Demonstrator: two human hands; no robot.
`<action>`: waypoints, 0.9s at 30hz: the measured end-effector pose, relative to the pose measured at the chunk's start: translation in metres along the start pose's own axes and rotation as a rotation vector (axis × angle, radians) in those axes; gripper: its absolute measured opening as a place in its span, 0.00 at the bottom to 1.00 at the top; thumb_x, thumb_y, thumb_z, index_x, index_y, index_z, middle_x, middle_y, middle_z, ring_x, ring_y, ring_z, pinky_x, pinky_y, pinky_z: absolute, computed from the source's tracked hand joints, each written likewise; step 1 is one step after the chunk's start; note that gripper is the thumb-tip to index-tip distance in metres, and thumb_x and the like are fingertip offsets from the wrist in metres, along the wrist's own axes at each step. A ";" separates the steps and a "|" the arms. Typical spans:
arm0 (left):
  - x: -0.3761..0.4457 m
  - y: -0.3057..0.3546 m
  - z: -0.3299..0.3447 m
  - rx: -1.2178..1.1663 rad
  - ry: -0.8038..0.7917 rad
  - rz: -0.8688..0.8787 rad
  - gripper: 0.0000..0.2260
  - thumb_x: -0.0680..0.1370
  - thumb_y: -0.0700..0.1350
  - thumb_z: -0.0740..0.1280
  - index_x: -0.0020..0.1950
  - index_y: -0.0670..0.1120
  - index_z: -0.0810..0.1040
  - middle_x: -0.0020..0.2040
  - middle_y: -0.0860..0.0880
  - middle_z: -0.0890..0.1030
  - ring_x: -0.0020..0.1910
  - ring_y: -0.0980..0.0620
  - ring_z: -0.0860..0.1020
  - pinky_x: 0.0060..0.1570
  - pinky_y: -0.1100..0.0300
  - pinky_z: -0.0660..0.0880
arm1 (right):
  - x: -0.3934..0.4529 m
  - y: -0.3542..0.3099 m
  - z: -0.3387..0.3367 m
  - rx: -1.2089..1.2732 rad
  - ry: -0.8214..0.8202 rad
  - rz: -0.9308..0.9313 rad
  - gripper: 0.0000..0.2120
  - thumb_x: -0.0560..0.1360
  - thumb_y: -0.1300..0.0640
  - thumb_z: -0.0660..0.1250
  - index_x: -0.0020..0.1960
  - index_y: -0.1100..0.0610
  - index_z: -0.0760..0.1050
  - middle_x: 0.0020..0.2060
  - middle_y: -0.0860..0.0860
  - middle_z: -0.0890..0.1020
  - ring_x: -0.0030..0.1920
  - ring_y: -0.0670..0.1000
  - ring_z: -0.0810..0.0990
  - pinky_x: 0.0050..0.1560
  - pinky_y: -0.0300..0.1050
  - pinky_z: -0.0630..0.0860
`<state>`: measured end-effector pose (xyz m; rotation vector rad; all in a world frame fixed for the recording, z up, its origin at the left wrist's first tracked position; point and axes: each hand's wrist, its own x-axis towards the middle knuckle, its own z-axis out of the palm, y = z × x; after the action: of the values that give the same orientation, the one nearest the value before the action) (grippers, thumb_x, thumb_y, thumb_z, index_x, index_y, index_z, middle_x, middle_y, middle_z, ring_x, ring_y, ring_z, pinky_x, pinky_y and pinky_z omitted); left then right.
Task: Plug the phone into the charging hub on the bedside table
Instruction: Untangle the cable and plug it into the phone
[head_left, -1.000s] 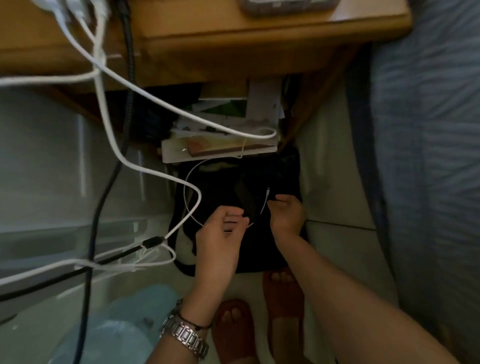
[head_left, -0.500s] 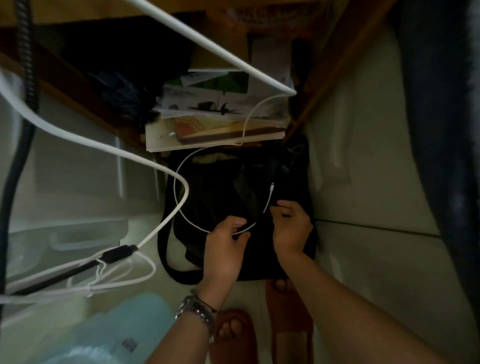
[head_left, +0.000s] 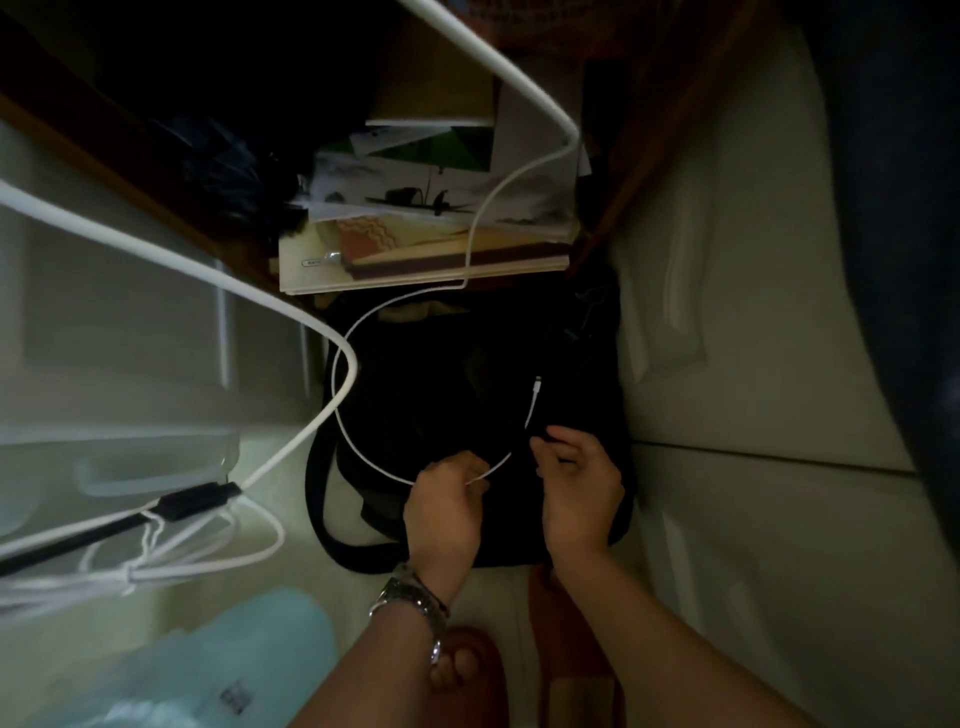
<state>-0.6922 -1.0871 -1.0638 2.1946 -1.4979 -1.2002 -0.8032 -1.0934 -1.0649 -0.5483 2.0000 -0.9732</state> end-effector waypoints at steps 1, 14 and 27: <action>-0.003 -0.002 -0.003 -0.014 0.007 -0.013 0.07 0.73 0.37 0.68 0.46 0.47 0.83 0.44 0.50 0.86 0.45 0.51 0.82 0.45 0.53 0.78 | -0.001 -0.001 -0.001 -0.001 -0.002 0.004 0.06 0.70 0.60 0.72 0.43 0.51 0.78 0.33 0.47 0.81 0.34 0.48 0.80 0.36 0.34 0.75; -0.067 0.000 -0.073 -0.113 0.101 -0.083 0.05 0.71 0.38 0.73 0.45 0.44 0.86 0.40 0.49 0.86 0.37 0.57 0.80 0.38 0.77 0.69 | -0.062 -0.030 0.006 -0.020 -0.334 0.385 0.11 0.74 0.60 0.69 0.53 0.65 0.77 0.41 0.58 0.83 0.32 0.47 0.78 0.32 0.37 0.73; -0.097 0.037 -0.089 -0.441 0.064 -0.182 0.07 0.68 0.41 0.75 0.42 0.52 0.85 0.35 0.55 0.84 0.34 0.61 0.81 0.41 0.63 0.76 | -0.055 -0.110 -0.010 0.259 -0.300 0.300 0.07 0.74 0.60 0.69 0.51 0.57 0.78 0.34 0.50 0.83 0.26 0.40 0.79 0.26 0.31 0.73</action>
<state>-0.6660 -1.0429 -0.9368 2.0681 -0.9124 -1.3472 -0.7773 -1.1195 -0.9472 -0.2261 1.6031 -0.8871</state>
